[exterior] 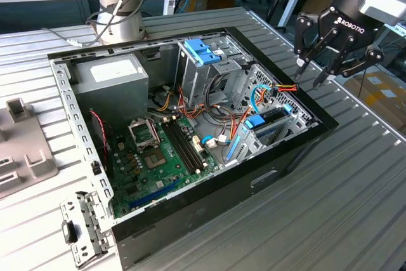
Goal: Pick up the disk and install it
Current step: 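Insert the first disk wire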
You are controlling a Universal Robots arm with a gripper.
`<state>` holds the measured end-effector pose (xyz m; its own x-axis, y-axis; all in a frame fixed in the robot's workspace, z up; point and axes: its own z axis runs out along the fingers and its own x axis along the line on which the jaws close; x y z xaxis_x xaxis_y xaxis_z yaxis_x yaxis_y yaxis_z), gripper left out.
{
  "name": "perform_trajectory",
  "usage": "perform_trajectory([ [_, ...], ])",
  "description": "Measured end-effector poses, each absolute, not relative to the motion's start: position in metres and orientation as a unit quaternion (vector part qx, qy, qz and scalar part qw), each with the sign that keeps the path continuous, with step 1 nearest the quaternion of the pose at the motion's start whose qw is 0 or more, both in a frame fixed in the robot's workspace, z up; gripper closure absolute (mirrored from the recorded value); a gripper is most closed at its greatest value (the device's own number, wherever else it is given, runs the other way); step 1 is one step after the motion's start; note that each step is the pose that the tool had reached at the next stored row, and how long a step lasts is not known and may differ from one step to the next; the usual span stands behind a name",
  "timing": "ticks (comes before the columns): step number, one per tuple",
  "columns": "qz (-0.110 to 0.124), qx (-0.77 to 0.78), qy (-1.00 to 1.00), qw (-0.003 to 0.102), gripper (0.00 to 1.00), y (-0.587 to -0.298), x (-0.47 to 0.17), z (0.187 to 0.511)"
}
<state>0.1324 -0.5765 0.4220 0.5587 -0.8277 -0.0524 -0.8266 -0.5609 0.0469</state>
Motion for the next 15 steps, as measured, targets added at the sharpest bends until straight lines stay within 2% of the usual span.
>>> perform_trajectory([
  [15,-0.034,0.883,-0.468,0.008,0.58,-0.5765,0.1407,0.418],
])
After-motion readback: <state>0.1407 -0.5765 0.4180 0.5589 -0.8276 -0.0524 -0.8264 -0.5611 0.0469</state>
